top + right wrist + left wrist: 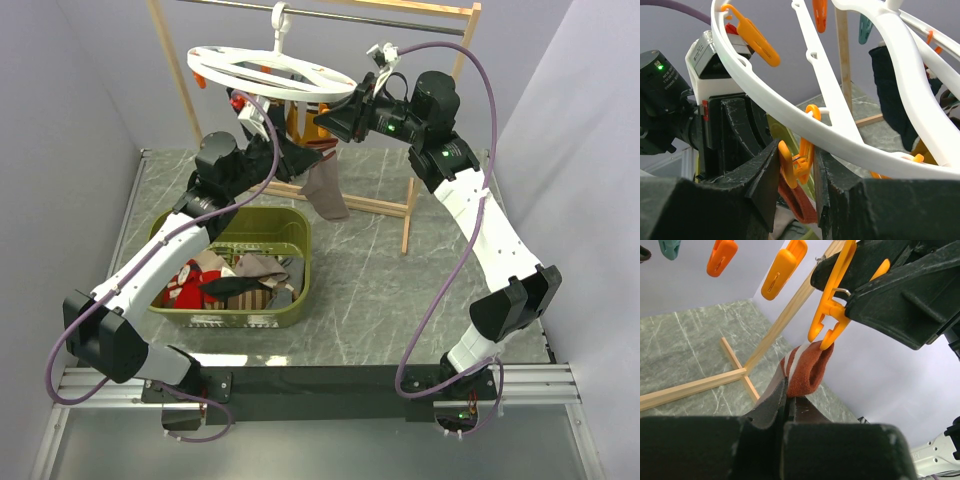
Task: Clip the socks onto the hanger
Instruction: Clamp the sock onto the hanger.
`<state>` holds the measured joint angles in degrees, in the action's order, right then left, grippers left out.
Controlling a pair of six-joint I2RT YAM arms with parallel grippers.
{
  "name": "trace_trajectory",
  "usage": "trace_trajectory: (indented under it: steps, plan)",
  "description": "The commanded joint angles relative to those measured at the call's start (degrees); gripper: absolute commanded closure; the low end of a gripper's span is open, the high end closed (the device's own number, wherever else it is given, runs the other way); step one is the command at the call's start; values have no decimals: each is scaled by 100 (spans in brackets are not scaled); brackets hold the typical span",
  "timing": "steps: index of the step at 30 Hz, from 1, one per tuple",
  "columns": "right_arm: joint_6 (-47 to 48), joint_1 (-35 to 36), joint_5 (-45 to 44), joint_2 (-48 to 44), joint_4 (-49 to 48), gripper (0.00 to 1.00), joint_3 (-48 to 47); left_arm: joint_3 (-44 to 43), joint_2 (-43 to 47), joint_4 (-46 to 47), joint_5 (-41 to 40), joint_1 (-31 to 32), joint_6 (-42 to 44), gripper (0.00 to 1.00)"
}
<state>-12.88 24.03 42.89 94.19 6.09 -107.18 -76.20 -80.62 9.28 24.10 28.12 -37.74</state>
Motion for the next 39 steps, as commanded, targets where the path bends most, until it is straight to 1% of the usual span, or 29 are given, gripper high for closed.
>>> trace_trajectory:
  steps: [1,13,17,21,29,39]
  plan:
    - [128,58,87,-331,33,100,91,-202,231,469,-115,18,-199,99]
    - [172,58,44,-393,24,100,153,-26,319,812,-265,18,-410,99]
    - [155,58,-62,-402,-11,100,153,0,266,646,-212,18,-384,99]
    - [137,49,-115,-367,-2,100,74,53,240,409,-361,18,-463,99]
    - [181,49,-97,-314,6,100,21,167,310,-30,-634,36,-937,99]
    - [339,119,-176,-226,103,100,-49,-9,319,56,-503,80,-1122,99]
